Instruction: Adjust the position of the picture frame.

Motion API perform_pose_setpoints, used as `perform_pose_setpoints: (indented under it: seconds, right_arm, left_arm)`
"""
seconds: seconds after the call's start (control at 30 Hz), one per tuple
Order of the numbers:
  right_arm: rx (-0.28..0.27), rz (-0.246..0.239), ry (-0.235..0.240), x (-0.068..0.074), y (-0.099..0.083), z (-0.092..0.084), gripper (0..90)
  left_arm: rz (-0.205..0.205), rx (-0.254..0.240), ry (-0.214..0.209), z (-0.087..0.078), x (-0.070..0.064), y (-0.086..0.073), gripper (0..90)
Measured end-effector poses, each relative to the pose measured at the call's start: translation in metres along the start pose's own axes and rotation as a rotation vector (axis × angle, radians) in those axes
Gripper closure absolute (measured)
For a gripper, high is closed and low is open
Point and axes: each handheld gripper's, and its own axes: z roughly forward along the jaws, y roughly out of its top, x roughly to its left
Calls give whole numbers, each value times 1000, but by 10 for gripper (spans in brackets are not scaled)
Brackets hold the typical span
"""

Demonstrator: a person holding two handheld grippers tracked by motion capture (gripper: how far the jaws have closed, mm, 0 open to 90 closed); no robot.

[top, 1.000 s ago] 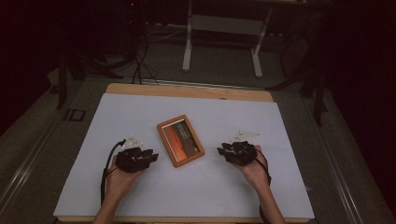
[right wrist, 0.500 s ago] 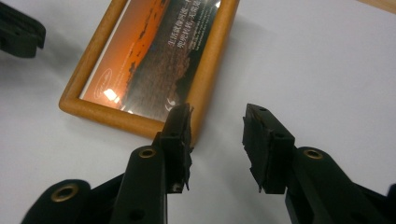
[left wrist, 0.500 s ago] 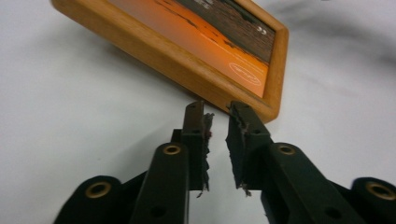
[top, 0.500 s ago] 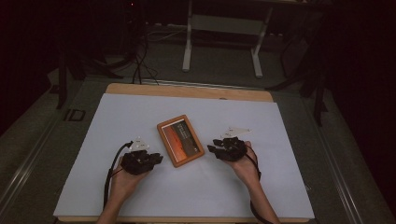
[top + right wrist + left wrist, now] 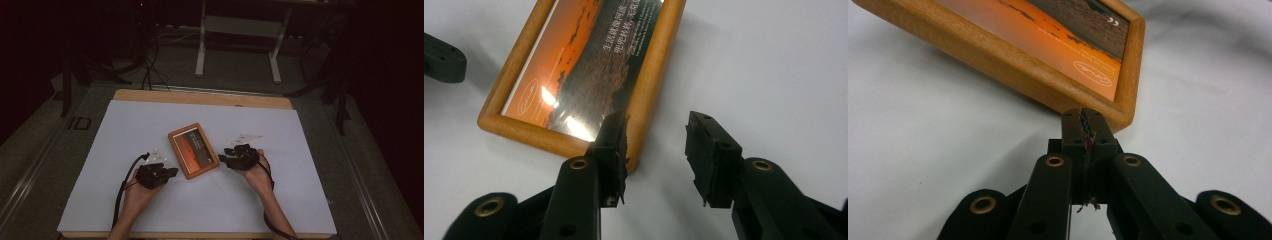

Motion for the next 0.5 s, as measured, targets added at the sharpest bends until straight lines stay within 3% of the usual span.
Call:
perform_pose_setpoints:
  seconds: [0.07,0.1,0.2,0.43,0.5]
  right_arm:
    - [1,1,4,-1,0,2,595]
    - [5,7,14,-1,1,5,583]
    - [12,4,28,0,4,10,553]
    - [27,6,62,0,10,22,473]
    - [30,9,78,0,15,29,421]
  left_arm:
    - [-15,-4,0,1,0,1,878]
    - [-18,-6,-2,2,0,1,784]
    - [-40,-14,5,3,1,2,637]
    - [-104,-27,14,8,8,4,414]
    - [-144,-39,14,12,14,5,363]
